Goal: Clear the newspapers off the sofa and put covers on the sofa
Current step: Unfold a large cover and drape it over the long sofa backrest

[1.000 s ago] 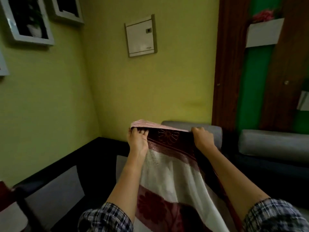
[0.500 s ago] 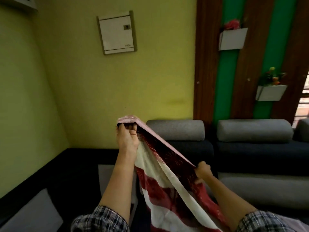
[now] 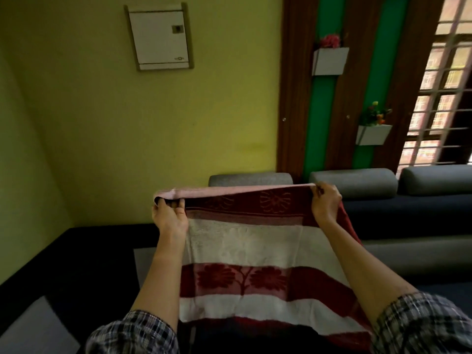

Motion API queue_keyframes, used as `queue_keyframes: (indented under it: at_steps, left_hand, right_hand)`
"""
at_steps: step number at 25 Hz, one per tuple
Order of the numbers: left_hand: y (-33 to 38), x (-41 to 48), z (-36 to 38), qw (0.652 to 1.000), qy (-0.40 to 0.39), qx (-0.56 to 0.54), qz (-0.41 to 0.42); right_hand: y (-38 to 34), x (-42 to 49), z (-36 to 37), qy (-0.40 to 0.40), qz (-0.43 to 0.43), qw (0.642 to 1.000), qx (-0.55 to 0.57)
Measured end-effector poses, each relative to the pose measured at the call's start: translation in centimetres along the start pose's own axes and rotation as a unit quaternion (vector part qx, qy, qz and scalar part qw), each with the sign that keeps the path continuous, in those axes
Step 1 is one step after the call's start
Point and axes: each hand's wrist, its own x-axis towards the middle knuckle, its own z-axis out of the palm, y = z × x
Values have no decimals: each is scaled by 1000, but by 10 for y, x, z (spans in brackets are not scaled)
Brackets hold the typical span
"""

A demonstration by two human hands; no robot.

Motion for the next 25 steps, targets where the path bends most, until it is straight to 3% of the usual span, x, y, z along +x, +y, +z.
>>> queue_keyframes:
  at_steps: [6,15,19,25]
  left_hand:
    - [-8,29,5,1000,-7,3,7]
    - [-79,110,27,999,12,22,26]
    - [-112,145,39,999,21,22,25]
    - [-150,203,47,998,28,36,41]
  right_hand:
    - [-9,32,19,42,-37,998,33]
    - [28,113,95,46,-88,994,40]
    - [38,155,130,29,-111,992,50]
    - [83,183,190,-29,-60,998,24]
